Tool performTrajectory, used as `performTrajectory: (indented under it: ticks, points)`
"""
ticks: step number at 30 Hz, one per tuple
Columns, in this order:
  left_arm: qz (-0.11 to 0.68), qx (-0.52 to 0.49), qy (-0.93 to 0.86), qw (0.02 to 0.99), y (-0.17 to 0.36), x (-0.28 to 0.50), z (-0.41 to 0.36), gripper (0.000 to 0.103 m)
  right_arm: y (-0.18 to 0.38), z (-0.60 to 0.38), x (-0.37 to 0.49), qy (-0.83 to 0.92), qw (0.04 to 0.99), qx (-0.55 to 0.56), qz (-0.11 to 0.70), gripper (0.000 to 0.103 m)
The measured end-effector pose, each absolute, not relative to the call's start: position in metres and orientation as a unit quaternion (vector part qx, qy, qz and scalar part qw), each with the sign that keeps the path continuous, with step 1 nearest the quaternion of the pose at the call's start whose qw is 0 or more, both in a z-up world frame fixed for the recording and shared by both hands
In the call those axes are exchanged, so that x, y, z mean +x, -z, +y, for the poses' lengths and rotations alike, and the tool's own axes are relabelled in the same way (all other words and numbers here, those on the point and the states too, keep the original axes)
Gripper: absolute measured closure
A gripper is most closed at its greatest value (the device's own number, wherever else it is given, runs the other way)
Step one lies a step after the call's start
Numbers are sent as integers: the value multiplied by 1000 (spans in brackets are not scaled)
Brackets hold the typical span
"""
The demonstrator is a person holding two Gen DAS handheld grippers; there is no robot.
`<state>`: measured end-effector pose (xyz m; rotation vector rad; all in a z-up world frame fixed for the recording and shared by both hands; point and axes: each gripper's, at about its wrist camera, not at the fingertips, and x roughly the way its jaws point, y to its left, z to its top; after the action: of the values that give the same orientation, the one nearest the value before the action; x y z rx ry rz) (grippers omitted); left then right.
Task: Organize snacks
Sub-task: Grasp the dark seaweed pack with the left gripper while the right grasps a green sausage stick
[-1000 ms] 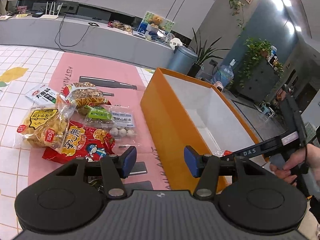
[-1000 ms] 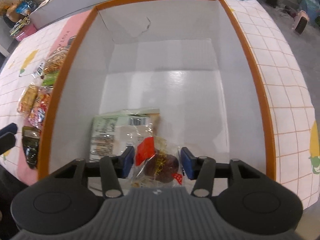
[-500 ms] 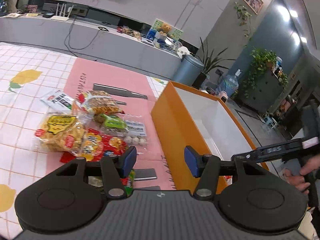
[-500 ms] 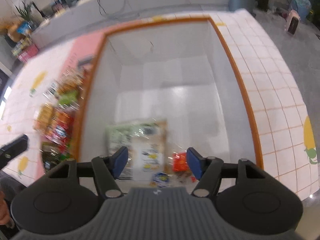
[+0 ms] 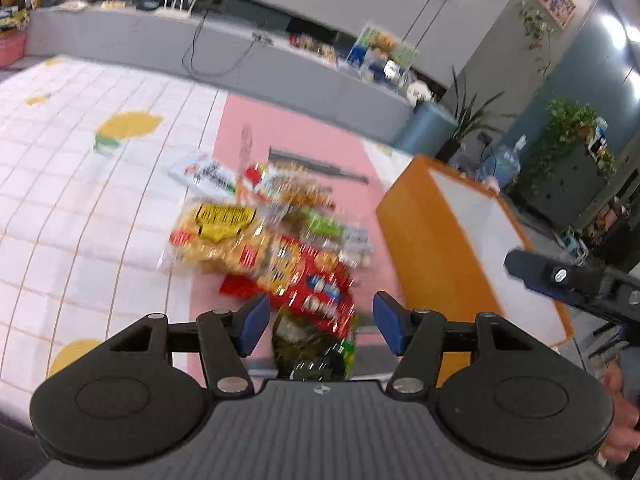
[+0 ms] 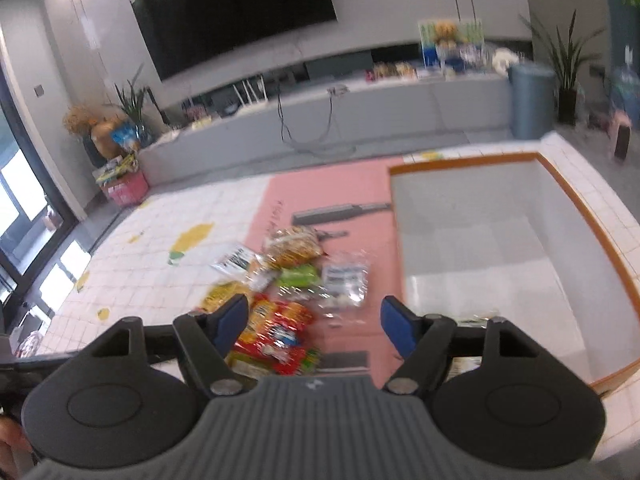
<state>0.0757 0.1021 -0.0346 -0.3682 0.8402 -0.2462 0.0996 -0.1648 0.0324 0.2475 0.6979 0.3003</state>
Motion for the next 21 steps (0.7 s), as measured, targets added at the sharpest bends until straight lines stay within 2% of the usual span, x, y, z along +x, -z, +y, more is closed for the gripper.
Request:
performTrajectory:
  ticks: [8,15,18,20,21]
  points:
    - [481,-197,128,845,94,94,104,31,17,-134,106,-175,900,105,384,37]
    - [493,-206,162,830,110,102,92,30,61,-145,123,-215,874,165,404,39]
    - [491,-175,160,838,113,104,82,29,69,-150,126,-219,863,187,416,44]
    - [487,-163,160,843,114,105,78,36,70,-149,126,-217,864,187,414,43]
    - [484,-162,163,844,115,105,77,45,71,-149,126,-218,863,188,414,43]
